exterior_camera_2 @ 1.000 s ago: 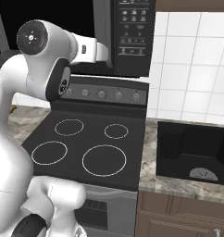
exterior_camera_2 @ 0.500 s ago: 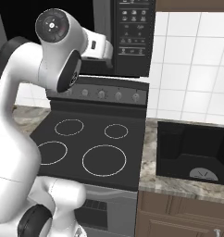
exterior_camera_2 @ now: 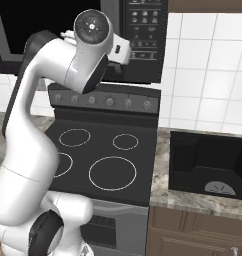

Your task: Pick the garlic from the counter and place it in the microwave. Then turn on the microwave.

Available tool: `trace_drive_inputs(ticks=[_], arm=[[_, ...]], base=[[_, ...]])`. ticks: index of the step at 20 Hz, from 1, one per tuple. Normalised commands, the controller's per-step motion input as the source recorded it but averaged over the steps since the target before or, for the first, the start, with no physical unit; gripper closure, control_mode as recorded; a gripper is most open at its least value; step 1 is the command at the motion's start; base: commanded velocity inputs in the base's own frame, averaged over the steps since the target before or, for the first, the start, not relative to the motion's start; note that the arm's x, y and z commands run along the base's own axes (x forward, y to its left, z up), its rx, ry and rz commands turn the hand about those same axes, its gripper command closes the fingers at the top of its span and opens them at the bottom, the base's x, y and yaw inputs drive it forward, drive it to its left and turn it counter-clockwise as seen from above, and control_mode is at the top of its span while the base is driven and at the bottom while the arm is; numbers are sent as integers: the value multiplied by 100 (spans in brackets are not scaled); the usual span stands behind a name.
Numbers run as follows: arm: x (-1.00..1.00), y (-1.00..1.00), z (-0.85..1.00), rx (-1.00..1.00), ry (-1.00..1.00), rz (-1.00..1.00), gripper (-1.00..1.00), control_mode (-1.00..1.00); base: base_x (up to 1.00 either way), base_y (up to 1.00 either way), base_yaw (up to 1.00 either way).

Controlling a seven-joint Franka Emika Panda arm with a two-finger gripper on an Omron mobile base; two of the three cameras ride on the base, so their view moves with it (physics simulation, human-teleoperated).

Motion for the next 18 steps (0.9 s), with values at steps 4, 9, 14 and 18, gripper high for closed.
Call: trace_drive_inputs(ticks=[4, 9, 14, 18], arm=[[29, 0, 1, 0, 0, 0, -100, -100], [26, -1, 0, 0, 0, 0, -100, -100], [14, -10, 0, 0, 0, 0, -100, -100], [27, -11, 0, 0, 0, 0, -100, -100]], base=[[0, 0, 0], [0, 0, 0], [0, 0, 0], [0, 0, 0]])
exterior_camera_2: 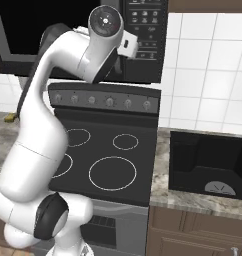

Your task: Pick the garlic from the counter and place it in the microwave. Then turn on the microwave.

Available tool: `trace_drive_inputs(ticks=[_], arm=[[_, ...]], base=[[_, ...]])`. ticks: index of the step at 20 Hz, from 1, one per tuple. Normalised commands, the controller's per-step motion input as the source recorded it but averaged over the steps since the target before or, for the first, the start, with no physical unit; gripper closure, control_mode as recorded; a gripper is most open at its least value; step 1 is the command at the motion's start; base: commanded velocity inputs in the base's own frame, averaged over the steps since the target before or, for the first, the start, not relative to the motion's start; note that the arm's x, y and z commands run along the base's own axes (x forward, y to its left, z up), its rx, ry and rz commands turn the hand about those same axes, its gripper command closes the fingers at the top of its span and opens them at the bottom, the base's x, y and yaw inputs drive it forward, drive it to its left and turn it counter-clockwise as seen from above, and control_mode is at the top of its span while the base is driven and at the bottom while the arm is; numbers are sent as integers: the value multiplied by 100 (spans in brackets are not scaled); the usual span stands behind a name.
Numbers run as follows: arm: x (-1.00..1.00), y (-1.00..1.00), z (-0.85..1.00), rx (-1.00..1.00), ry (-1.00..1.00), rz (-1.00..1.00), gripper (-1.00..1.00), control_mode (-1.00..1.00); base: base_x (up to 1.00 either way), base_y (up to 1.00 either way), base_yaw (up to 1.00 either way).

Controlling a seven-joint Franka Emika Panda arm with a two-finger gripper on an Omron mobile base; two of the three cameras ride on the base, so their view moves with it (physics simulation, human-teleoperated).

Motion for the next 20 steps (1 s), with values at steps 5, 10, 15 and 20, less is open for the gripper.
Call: trace_drive_inputs(ticks=[5, 10, 15, 20], arm=[[38, -6, 0, 0, 0, 1, -100, -100], [39, -8, 0, 0, 0, 3, -100, -100], [36, -8, 0, 0, 0, 3, -100, -100], [38, -9, 0, 0, 1, 2, -100, -100]], base=[[0, 0, 0], [0, 0, 0], [0, 0, 0], [0, 0, 0]])
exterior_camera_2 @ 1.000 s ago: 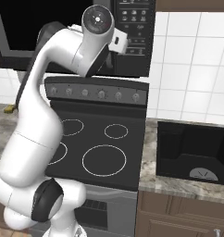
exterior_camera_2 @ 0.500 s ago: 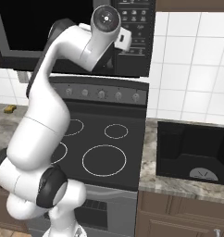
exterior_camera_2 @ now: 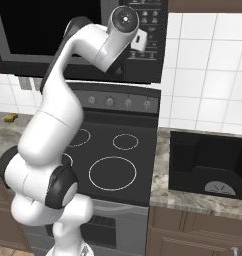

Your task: Pick the garlic from the counter and place it in the microwave. Then turn on the microwave.

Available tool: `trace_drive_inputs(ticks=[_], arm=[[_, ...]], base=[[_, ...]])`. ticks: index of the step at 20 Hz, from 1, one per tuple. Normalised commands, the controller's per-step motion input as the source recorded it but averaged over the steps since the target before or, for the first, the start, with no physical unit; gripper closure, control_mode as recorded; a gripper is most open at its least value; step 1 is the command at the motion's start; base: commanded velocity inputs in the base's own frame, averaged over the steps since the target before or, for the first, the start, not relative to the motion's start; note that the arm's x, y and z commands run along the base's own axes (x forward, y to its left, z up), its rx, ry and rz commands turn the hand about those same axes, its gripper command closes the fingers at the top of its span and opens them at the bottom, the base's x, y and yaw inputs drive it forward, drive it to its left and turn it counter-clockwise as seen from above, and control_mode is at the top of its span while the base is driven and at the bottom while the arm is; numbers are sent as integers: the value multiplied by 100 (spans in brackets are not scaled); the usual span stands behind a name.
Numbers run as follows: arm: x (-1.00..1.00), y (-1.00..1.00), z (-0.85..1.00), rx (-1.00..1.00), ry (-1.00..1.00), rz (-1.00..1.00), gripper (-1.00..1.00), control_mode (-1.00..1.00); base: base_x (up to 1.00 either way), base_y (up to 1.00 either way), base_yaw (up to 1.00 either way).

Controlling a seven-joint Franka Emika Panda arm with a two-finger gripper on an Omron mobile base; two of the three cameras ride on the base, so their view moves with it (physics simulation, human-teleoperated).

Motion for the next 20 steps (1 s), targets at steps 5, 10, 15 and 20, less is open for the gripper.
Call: trace_drive_inputs(ticks=[5, 10, 15, 20], arm=[[42, -4, 2, 0, 0, 3, -100, -100], [41, 0, 1, 0, 0, 3, -100, -100], [27, 0, 0, 0, 0, 2, 100, -100], [1, 22, 0, 0, 0, 0, 100, -100]], base=[[0, 0, 0], [0, 0, 0], [0, 0, 0], [0, 0, 0]])
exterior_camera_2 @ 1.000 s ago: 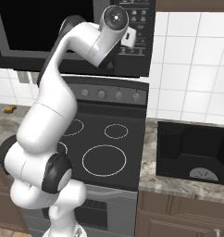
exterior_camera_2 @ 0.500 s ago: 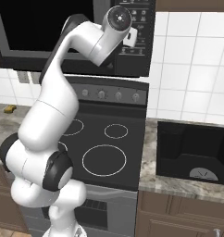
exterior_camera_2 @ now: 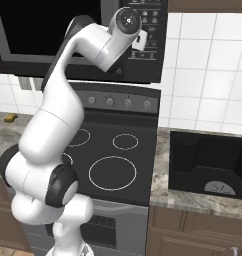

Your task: Pick the garlic from the counter and place it in the microwave. Then turn on the microwave.

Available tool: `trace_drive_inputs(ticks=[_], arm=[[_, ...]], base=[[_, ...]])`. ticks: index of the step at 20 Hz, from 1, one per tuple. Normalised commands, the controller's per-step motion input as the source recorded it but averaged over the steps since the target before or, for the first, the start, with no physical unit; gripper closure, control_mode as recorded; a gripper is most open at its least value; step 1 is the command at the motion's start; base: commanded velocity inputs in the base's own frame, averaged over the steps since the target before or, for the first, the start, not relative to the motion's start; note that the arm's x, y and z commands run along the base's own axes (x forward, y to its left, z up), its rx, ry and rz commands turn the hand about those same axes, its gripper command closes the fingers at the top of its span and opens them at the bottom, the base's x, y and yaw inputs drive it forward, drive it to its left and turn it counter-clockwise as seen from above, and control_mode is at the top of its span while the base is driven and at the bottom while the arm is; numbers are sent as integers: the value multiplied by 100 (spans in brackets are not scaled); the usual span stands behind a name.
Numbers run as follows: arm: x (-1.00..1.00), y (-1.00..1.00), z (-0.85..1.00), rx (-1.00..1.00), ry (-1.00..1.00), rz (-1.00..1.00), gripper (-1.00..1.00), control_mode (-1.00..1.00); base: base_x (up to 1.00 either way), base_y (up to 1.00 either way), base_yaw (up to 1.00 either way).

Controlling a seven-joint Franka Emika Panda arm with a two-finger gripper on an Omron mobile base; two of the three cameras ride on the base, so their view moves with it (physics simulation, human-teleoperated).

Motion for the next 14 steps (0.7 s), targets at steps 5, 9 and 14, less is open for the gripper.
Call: trace_drive_inputs(ticks=[5, 9, 14], arm=[[-15, 48, 5, 0, 0, 0, 100, -100], [-39, 51, 14, -1, 0, 0, 100, -100], [-82, 36, 15, -3, 0, 0, 100, -100]], base=[[0, 0, 0], [0, 0, 0], [0, 0, 0]])
